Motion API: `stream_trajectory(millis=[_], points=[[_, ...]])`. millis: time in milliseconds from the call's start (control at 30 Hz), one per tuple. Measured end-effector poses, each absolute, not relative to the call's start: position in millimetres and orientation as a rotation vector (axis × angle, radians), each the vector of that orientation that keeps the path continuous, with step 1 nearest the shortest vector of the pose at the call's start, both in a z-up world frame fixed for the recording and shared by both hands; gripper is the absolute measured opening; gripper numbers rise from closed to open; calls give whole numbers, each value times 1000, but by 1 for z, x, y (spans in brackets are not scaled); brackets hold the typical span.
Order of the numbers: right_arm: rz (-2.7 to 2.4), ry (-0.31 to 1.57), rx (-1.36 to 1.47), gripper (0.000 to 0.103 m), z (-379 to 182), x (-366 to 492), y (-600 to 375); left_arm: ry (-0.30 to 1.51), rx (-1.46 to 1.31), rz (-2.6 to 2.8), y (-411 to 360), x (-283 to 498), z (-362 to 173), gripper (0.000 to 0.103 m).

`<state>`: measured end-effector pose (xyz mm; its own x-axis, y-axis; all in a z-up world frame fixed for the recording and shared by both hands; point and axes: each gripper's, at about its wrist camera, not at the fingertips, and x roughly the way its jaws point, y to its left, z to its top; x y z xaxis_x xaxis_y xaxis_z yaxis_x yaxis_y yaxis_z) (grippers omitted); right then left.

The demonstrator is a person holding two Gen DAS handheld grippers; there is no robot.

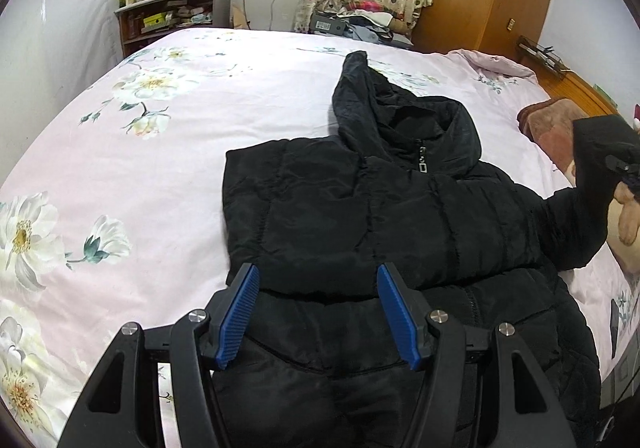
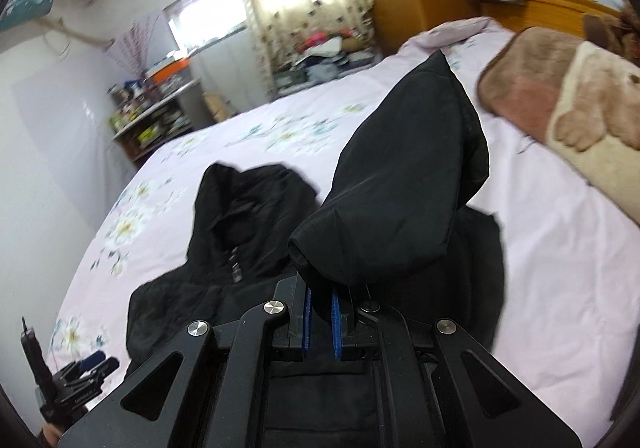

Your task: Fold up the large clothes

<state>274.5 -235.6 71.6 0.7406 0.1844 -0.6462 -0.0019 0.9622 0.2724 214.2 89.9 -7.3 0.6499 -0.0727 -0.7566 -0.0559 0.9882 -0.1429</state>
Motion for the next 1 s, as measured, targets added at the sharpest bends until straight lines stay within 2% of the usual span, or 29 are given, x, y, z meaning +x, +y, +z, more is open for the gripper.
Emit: stream_trajectory(millis=[567, 700, 833, 1000], points=[[346, 944, 177, 9, -30, 301, -122, 879, -182, 4, 106, 218, -22, 64], [375, 994, 196, 21, -49, 304, -116, 881, -182, 3, 106, 219, -24, 64], [420, 992, 233, 50, -52, 301, -117, 880, -190, -7, 105, 221, -24, 64], [497, 947, 260, 51, -34, 287, -116, 869, -217, -40, 96, 230, -15, 64]])
